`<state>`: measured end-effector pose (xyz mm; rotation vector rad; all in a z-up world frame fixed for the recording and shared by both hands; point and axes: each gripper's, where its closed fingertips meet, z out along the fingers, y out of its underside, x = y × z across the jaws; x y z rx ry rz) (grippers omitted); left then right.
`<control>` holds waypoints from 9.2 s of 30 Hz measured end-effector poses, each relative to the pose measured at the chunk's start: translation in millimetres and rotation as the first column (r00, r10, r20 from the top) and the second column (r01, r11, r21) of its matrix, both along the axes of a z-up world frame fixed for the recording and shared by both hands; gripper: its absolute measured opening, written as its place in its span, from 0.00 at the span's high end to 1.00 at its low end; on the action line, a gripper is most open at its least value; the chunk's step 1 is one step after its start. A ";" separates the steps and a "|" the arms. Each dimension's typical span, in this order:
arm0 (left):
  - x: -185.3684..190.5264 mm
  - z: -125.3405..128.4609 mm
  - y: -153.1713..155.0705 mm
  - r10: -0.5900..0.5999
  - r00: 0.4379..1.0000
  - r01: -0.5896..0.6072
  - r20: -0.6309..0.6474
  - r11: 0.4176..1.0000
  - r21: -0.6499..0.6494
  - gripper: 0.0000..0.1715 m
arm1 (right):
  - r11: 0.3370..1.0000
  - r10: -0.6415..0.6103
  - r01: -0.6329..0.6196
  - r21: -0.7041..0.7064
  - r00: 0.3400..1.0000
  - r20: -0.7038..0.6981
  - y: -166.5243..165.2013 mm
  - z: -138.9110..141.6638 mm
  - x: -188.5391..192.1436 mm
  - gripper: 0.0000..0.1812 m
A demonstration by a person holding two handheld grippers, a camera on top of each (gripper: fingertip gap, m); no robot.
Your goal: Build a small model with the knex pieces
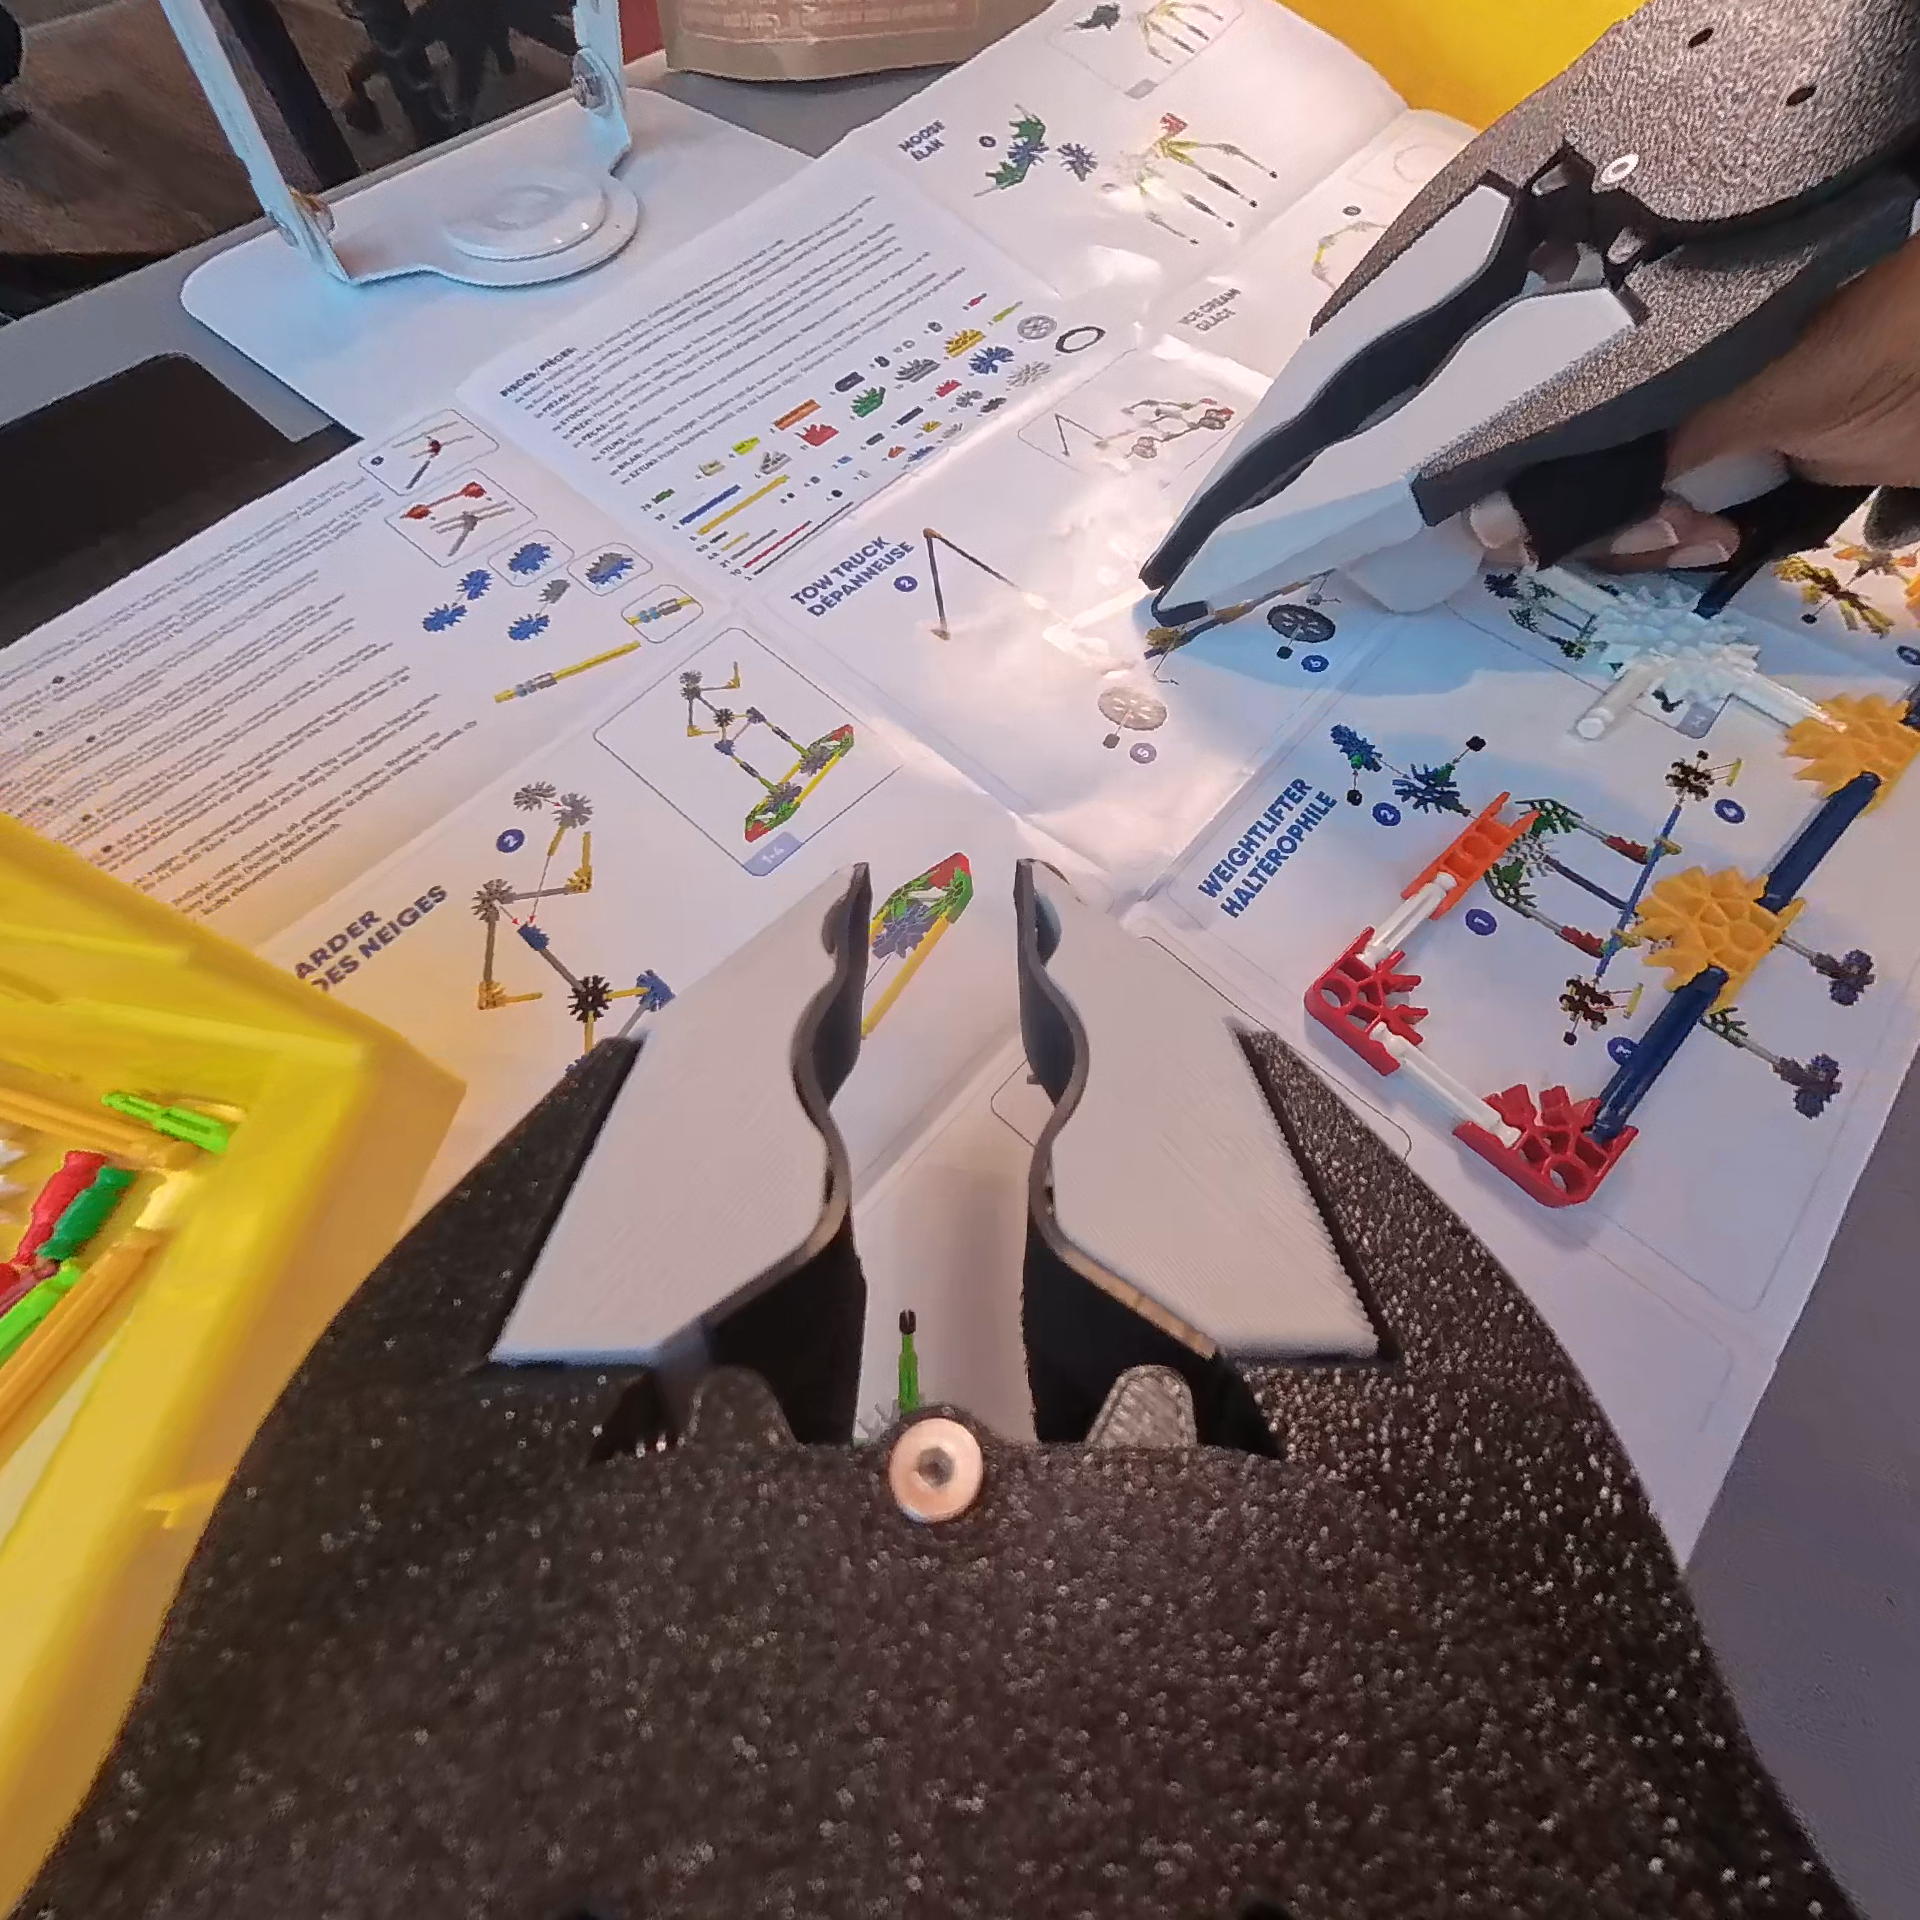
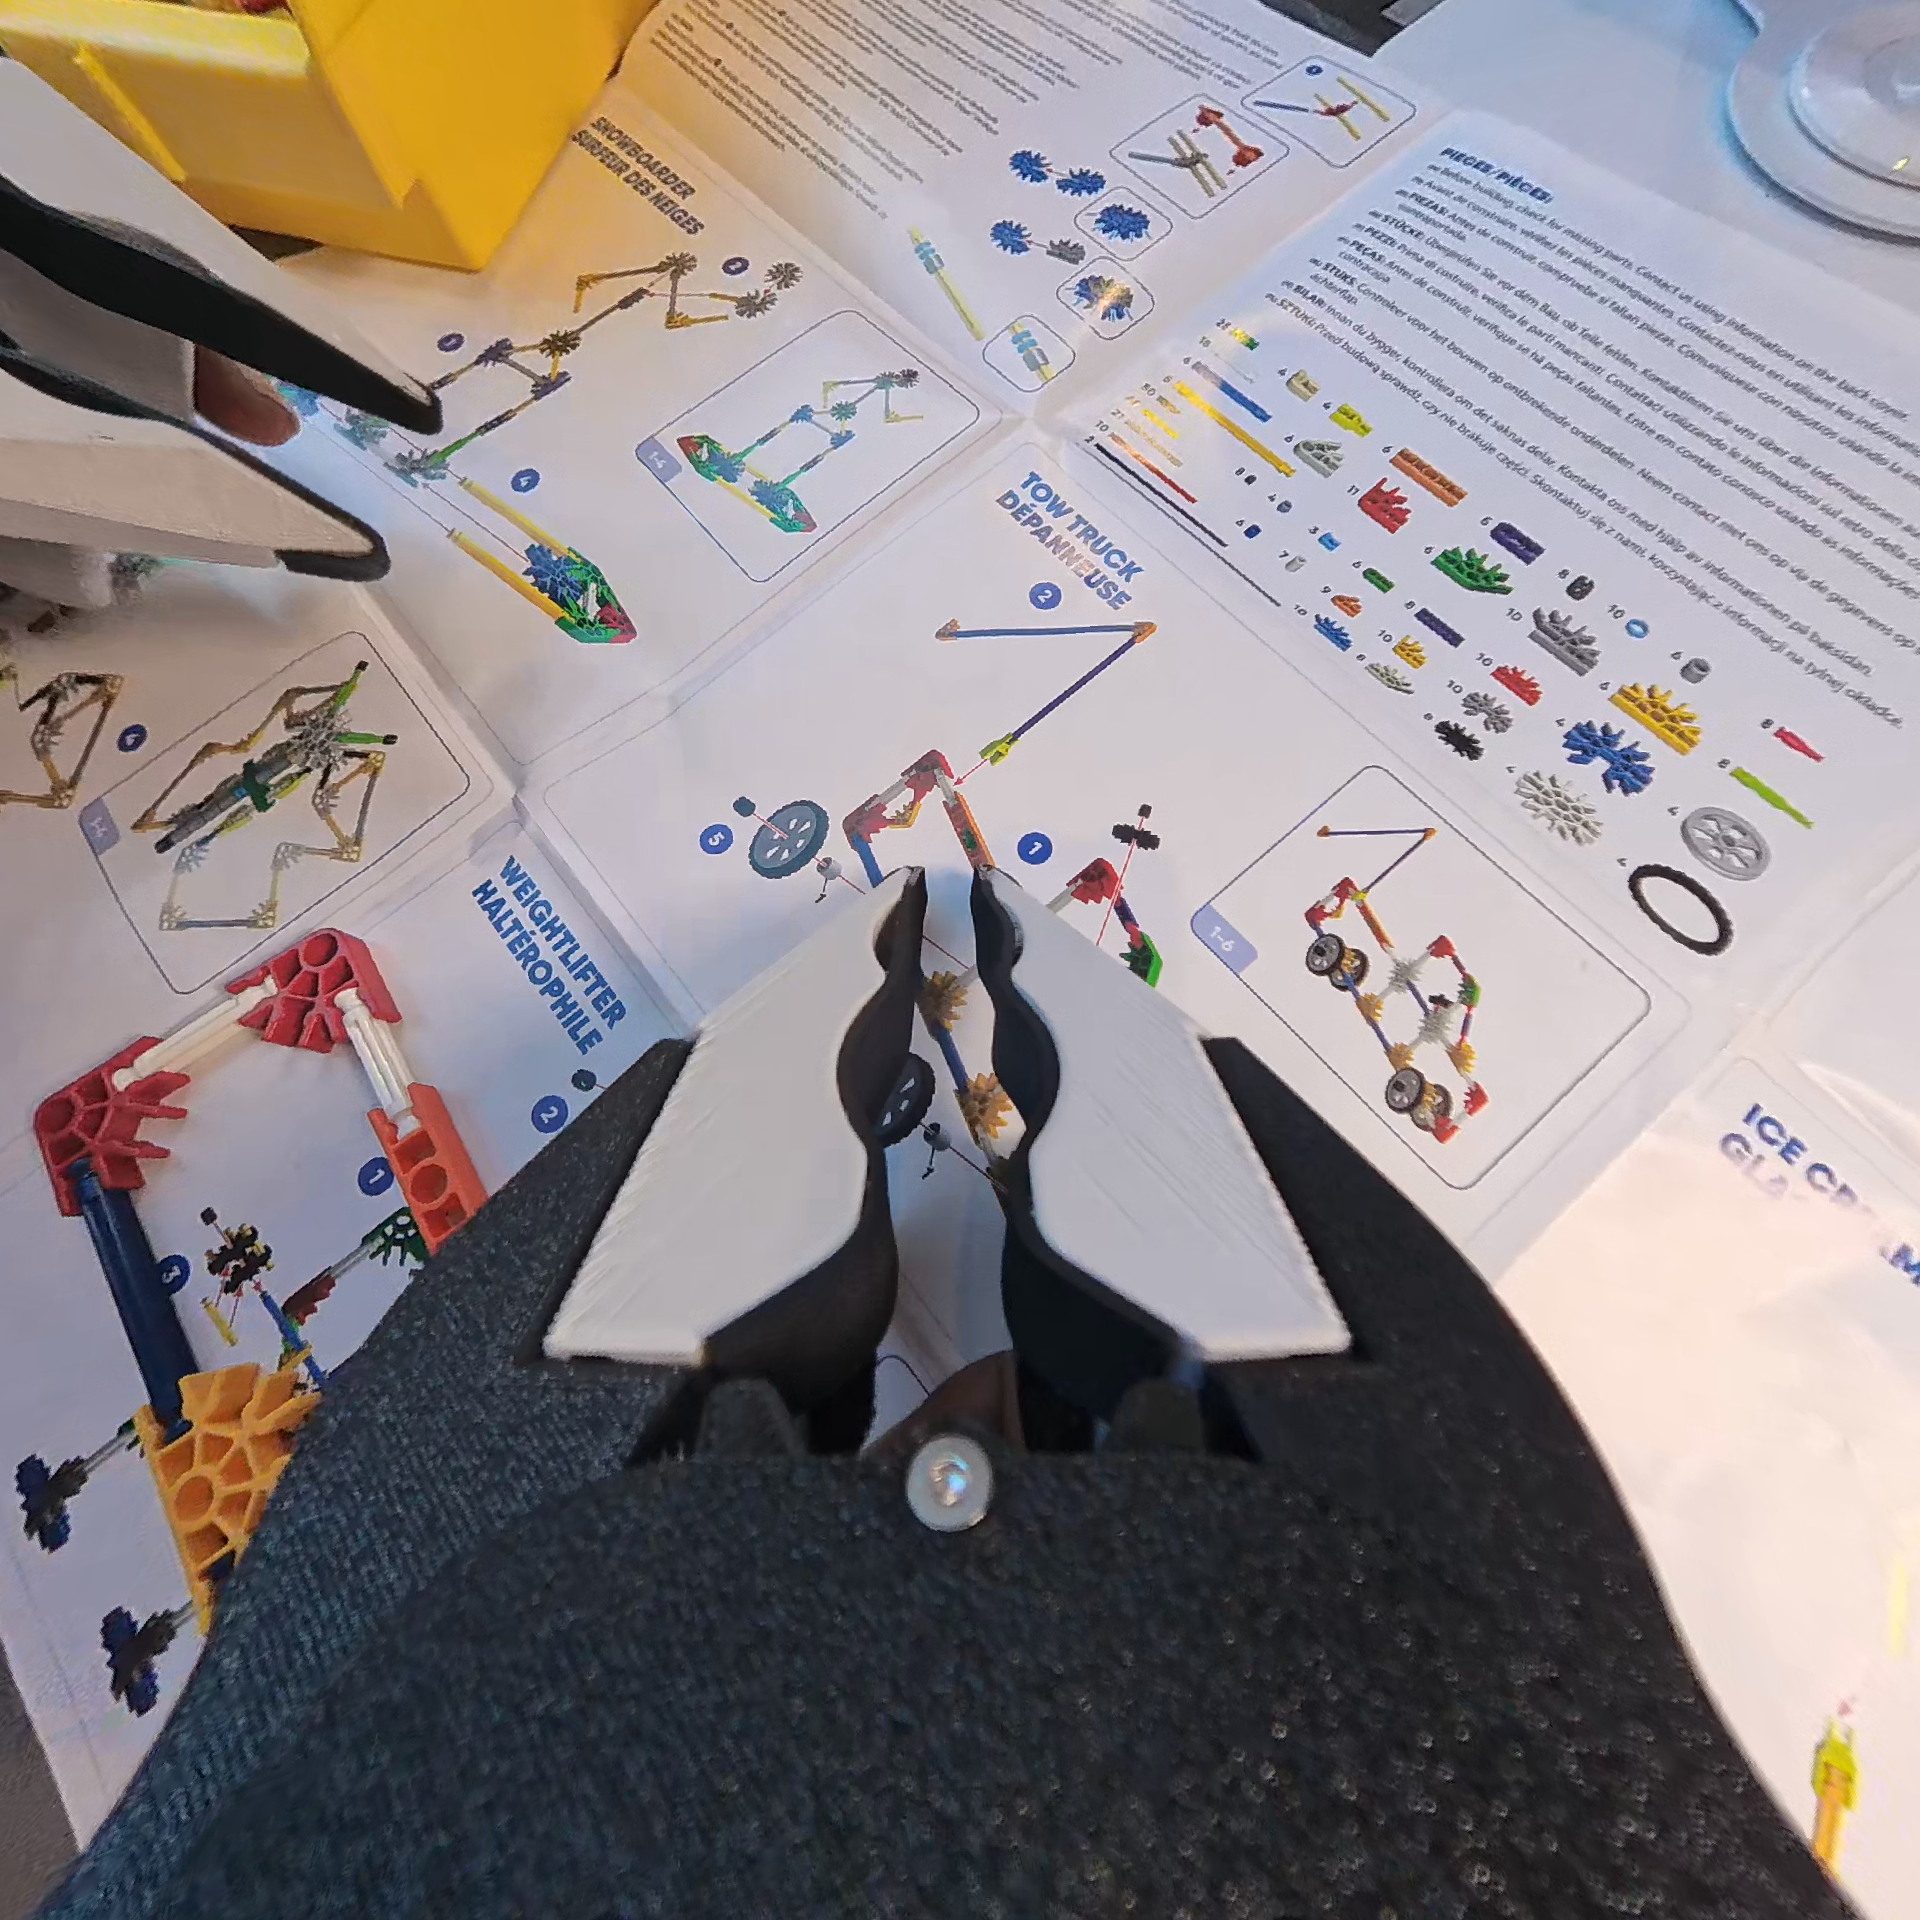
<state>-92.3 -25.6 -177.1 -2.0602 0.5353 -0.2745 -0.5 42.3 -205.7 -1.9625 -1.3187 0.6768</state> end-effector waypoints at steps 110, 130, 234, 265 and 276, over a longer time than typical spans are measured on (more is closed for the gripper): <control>-163.5 68.2 54.9 0.295 0.887 -0.253 -0.354 0.954 0.161 0.98 | 0.944 0.099 0.008 0.330 0.947 -0.307 -25.1 82.7 63.4 0.89; 107.6 5.1 -55.8 -0.412 0.784 0.525 -0.464 0.839 0.141 0.98 | 0.780 0.527 -0.459 0.426 0.848 -0.051 -123.7 46.7 24.5 0.91; 110.1 -33.4 -44.7 -0.523 0.831 0.507 -0.187 0.852 -0.131 0.95 | 0.795 0.594 -0.531 -0.293 0.587 0.550 -105.8 -2.5 31.2 1.00; 112.7 -19.1 -54.1 -0.470 0.770 0.554 -0.431 0.828 0.089 0.95 | 0.803 0.559 -0.575 0.156 0.818 0.137 -114.5 9.5 41.1 0.86; 113.5 -2.7 -50.7 -0.419 0.758 0.566 -0.499 0.803 0.186 0.95 | 0.784 0.548 -0.554 0.279 0.830 0.109 -111.5 21.4 32.3 0.94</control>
